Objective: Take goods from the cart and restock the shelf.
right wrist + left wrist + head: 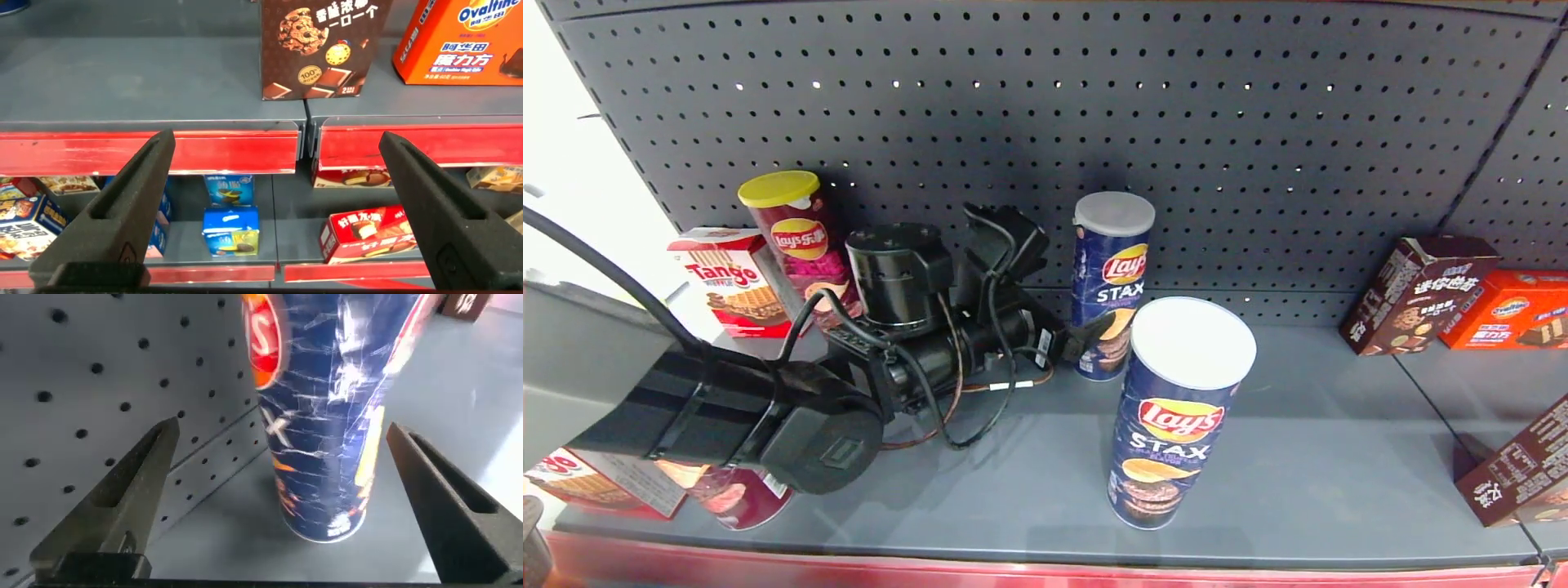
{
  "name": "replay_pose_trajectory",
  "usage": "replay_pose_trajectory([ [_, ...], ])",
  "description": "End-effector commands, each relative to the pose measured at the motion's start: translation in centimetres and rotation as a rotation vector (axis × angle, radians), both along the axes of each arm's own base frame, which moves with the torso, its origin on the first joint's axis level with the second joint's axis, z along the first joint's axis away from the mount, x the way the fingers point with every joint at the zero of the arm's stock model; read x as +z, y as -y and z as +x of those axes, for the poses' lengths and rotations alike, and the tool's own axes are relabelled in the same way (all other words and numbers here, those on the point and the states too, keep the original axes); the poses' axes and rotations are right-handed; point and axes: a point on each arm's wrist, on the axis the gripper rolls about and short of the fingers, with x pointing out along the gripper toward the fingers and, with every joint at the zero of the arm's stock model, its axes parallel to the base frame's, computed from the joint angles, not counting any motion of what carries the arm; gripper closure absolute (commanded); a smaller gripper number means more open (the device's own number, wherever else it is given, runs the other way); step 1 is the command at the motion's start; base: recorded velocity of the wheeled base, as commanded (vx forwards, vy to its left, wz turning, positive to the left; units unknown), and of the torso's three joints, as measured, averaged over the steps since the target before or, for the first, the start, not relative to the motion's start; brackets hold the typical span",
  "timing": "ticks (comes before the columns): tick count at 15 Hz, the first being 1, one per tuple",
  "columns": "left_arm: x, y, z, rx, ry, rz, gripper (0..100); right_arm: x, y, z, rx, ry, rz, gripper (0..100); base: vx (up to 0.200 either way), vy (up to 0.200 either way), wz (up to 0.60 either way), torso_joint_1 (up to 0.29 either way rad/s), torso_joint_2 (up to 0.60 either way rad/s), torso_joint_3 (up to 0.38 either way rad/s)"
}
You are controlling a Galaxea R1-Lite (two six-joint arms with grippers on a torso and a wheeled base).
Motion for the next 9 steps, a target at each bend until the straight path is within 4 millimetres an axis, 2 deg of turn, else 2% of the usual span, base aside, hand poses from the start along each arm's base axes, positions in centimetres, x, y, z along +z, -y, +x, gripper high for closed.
replay_pose_trajectory([
  [1,0.3,-0.5,-1.1,-0.002,0.008,-0.005,0,0.0,0.0,0.0,0.000,-0.001,0.000,0,0.000,0.000,0.00,0.000,0.00,0.000],
  [9,0.1,-1.8,-2.1,0.081,0.008,-0.002,0,0.0,0.0,0.0,0.000,0.000,0.000,0,0.000,0.000,0.00,0.000,0.00,0.000],
])
